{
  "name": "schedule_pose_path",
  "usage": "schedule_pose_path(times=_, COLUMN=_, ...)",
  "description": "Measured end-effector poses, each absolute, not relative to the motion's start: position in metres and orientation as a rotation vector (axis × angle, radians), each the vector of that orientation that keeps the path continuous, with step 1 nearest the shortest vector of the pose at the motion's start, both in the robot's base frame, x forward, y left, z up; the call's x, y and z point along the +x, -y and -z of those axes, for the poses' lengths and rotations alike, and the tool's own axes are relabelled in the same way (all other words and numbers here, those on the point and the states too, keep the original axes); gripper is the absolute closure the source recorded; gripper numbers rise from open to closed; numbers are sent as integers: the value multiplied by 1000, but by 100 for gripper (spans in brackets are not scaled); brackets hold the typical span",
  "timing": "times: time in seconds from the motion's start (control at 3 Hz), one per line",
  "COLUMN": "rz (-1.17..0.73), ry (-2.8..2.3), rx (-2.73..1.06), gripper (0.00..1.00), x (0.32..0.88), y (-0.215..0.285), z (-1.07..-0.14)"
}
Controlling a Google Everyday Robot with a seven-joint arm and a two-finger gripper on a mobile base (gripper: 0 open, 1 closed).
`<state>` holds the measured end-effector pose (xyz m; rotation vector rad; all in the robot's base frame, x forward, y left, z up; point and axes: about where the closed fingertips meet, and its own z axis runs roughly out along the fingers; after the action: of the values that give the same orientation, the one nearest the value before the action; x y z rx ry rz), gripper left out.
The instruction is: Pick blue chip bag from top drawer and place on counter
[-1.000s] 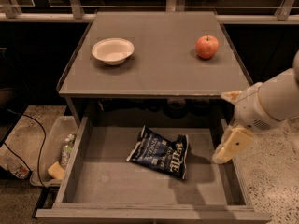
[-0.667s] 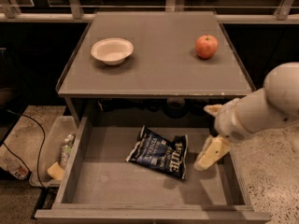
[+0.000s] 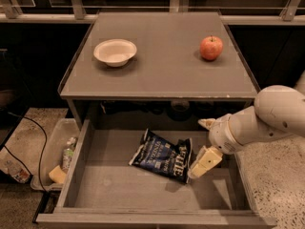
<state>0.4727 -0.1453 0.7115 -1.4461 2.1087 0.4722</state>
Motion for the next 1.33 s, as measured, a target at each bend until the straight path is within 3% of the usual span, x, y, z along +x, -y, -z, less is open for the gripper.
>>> schedule_pose_path(times=1.33, rz=-603, ry=-2040, rx=-1460, gripper=0, x=498, y=82, z=-629)
